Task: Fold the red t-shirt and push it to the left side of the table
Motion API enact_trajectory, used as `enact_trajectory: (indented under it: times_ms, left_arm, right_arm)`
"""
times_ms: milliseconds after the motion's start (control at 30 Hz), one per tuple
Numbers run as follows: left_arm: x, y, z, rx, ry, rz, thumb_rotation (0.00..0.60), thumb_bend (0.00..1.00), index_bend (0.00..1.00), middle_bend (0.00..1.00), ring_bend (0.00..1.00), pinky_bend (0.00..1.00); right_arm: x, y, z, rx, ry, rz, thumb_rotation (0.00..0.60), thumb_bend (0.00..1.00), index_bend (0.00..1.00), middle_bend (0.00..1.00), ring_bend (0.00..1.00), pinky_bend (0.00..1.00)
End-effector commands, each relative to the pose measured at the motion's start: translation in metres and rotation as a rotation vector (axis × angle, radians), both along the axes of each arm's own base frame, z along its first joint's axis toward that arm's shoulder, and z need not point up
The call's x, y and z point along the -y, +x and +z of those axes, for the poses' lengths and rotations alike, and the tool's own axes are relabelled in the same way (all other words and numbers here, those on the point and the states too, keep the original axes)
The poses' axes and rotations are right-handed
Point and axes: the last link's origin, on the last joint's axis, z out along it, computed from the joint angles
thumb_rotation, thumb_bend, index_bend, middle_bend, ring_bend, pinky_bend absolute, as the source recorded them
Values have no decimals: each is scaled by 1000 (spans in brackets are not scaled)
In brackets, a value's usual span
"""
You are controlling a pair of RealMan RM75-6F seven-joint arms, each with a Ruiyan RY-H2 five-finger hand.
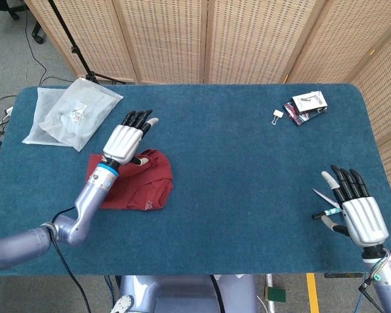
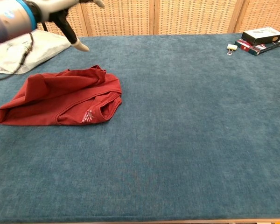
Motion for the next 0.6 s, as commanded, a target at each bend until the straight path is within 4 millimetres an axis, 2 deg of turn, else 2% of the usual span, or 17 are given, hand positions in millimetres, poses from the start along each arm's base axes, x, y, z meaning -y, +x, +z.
enact_trajectory:
  times_ms: [33, 133, 300, 467, 600]
  left_arm:
    - [12, -19, 32, 68, -1, -23, 600, 28, 0, 0, 0, 0]
    - [15, -39, 52, 63, 18, -28, 600, 39, 21, 0, 0, 0]
    - [21, -83, 66, 22, 24, -6, 600, 74, 135, 0, 0, 0]
    - [19, -129, 64, 29, 27, 68, 600, 109, 190, 0, 0, 0]
    - [19, -154, 52, 21, 3, 99, 600, 127, 228, 0, 0, 0]
  right_arm:
    - [0, 0, -1, -3, 5, 1, 600, 0, 0, 0, 0, 0]
    - [-1, 1, -4, -8, 12, 2, 600, 0, 0, 0, 0, 0]
    - [0, 1, -5, -13, 17, 1, 600, 0, 0, 0, 0, 0]
    - [0, 1, -7, -18, 22, 2, 600, 0, 0, 0, 0, 0]
    - [0, 2, -8, -20, 26, 3, 600, 0, 0, 0, 0, 0]
